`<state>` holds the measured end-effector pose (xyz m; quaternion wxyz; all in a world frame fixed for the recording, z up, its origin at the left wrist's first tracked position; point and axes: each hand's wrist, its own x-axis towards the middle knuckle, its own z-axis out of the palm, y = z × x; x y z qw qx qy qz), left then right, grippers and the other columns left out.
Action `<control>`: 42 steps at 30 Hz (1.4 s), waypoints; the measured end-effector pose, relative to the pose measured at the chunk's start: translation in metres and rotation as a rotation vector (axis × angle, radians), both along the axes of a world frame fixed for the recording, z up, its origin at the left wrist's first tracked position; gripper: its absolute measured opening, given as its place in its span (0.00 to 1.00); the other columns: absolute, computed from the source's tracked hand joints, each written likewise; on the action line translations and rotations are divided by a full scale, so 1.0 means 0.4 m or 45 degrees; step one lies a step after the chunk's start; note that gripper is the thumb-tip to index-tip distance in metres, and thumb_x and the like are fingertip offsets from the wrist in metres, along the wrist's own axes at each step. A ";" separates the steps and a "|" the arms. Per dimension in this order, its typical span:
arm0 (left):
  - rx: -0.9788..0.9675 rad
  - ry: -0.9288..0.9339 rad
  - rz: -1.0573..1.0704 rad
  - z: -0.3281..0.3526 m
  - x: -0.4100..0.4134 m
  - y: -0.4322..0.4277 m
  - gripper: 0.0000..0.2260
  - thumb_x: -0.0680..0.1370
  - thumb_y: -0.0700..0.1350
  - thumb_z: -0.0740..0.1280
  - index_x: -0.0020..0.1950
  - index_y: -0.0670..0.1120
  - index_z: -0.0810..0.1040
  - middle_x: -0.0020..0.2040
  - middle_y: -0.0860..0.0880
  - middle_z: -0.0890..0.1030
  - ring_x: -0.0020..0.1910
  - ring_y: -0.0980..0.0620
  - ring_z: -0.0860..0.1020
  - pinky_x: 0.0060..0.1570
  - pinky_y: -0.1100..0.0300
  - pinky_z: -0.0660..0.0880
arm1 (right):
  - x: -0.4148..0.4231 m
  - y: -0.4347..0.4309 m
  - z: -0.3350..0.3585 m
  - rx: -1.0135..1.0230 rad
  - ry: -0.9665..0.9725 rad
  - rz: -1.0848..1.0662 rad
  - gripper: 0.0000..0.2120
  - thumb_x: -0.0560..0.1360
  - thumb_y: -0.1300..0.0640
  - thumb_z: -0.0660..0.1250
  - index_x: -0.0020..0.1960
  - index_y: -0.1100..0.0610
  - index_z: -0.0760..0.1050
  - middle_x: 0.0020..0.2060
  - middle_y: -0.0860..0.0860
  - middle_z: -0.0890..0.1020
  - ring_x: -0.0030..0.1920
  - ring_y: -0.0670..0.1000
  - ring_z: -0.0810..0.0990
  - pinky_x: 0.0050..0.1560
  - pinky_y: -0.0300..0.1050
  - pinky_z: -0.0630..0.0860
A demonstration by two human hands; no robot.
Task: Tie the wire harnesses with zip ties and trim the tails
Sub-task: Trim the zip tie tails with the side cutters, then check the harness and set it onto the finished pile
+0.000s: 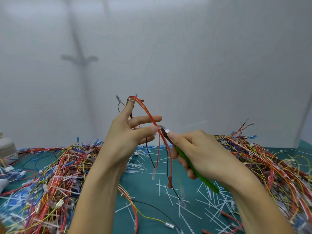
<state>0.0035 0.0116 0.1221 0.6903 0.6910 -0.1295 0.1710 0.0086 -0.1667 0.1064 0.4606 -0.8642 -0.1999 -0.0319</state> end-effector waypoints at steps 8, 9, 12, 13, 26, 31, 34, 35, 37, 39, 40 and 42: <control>-0.218 0.071 0.078 -0.003 0.014 0.002 0.30 0.76 0.36 0.70 0.76 0.44 0.63 0.34 0.51 0.84 0.36 0.50 0.84 0.39 0.60 0.82 | 0.094 -0.004 -0.114 -0.817 -0.013 -0.248 0.26 0.81 0.36 0.50 0.39 0.55 0.68 0.43 0.57 0.78 0.48 0.59 0.78 0.44 0.49 0.69; -0.222 0.077 0.084 -0.003 0.016 0.004 0.30 0.77 0.35 0.70 0.76 0.44 0.64 0.34 0.52 0.83 0.34 0.51 0.83 0.39 0.60 0.81 | 0.109 -0.002 -0.138 -0.897 0.037 -0.264 0.24 0.82 0.37 0.50 0.43 0.55 0.70 0.49 0.58 0.79 0.52 0.59 0.78 0.46 0.50 0.68; -0.227 0.094 0.104 -0.008 0.021 0.006 0.30 0.77 0.34 0.68 0.77 0.44 0.63 0.39 0.48 0.84 0.33 0.51 0.83 0.38 0.60 0.81 | 0.141 0.014 -0.211 -0.995 0.150 -0.321 0.25 0.82 0.41 0.50 0.63 0.60 0.71 0.64 0.61 0.75 0.64 0.62 0.73 0.58 0.54 0.71; -0.220 0.092 0.113 -0.008 0.021 0.003 0.28 0.78 0.35 0.68 0.76 0.45 0.63 0.40 0.47 0.84 0.32 0.52 0.82 0.36 0.61 0.81 | 0.145 0.024 -0.232 -1.005 0.168 -0.349 0.25 0.83 0.42 0.50 0.67 0.61 0.68 0.66 0.61 0.73 0.68 0.63 0.69 0.62 0.56 0.69; -0.289 0.097 0.269 -0.007 0.035 -0.016 0.12 0.85 0.48 0.52 0.55 0.44 0.73 0.27 0.53 0.79 0.18 0.55 0.68 0.22 0.66 0.69 | 0.162 0.107 -0.388 -1.147 -0.079 -0.517 0.20 0.83 0.46 0.52 0.67 0.59 0.62 0.63 0.59 0.70 0.62 0.59 0.67 0.58 0.51 0.67; -0.290 0.089 0.184 -0.007 0.026 -0.013 0.13 0.84 0.38 0.53 0.52 0.43 0.78 0.32 0.52 0.80 0.26 0.57 0.77 0.30 0.64 0.78 | 0.165 0.100 -0.392 -1.145 -0.137 -0.544 0.22 0.83 0.42 0.50 0.66 0.57 0.66 0.62 0.57 0.72 0.62 0.59 0.68 0.61 0.55 0.64; -0.146 0.006 0.073 -0.012 0.024 -0.014 0.14 0.83 0.34 0.54 0.52 0.44 0.78 0.34 0.52 0.77 0.26 0.56 0.70 0.31 0.64 0.72 | 0.154 0.097 -0.318 -0.451 -0.083 -0.507 0.19 0.83 0.44 0.51 0.55 0.55 0.75 0.51 0.53 0.80 0.55 0.57 0.76 0.54 0.53 0.71; -0.080 -0.041 0.024 -0.013 0.024 -0.016 0.15 0.83 0.34 0.54 0.54 0.45 0.78 0.34 0.53 0.76 0.27 0.56 0.68 0.31 0.65 0.70 | 0.150 0.096 -0.279 -0.015 0.059 -0.440 0.19 0.84 0.45 0.52 0.50 0.55 0.76 0.45 0.52 0.83 0.48 0.56 0.79 0.48 0.50 0.74; 0.039 -0.118 -0.083 -0.014 0.018 -0.017 0.14 0.83 0.34 0.54 0.58 0.45 0.78 0.35 0.52 0.75 0.28 0.55 0.65 0.32 0.66 0.67 | 0.145 0.088 -0.199 0.769 0.447 -0.211 0.24 0.84 0.44 0.52 0.50 0.59 0.79 0.40 0.54 0.86 0.37 0.53 0.82 0.35 0.42 0.78; 0.161 -0.165 -0.207 -0.014 0.010 -0.016 0.14 0.83 0.34 0.55 0.62 0.43 0.78 0.35 0.52 0.74 0.29 0.55 0.64 0.33 0.66 0.66 | 0.135 0.059 -0.133 1.218 0.697 0.069 0.32 0.82 0.38 0.50 0.55 0.64 0.79 0.44 0.58 0.87 0.37 0.52 0.85 0.34 0.41 0.81; 0.242 -0.181 -0.266 -0.014 0.005 -0.015 0.14 0.83 0.34 0.56 0.62 0.42 0.77 0.35 0.52 0.74 0.30 0.54 0.64 0.34 0.66 0.66 | 0.128 0.043 -0.110 1.315 0.762 0.188 0.34 0.81 0.36 0.51 0.56 0.65 0.79 0.46 0.59 0.86 0.40 0.53 0.86 0.36 0.42 0.82; 0.421 -0.187 -0.359 -0.014 -0.004 -0.015 0.13 0.83 0.34 0.57 0.62 0.40 0.78 0.35 0.52 0.75 0.32 0.54 0.67 0.37 0.66 0.68 | 0.114 0.017 -0.079 1.374 0.824 0.327 0.31 0.80 0.37 0.56 0.52 0.65 0.81 0.45 0.59 0.86 0.40 0.53 0.86 0.37 0.42 0.82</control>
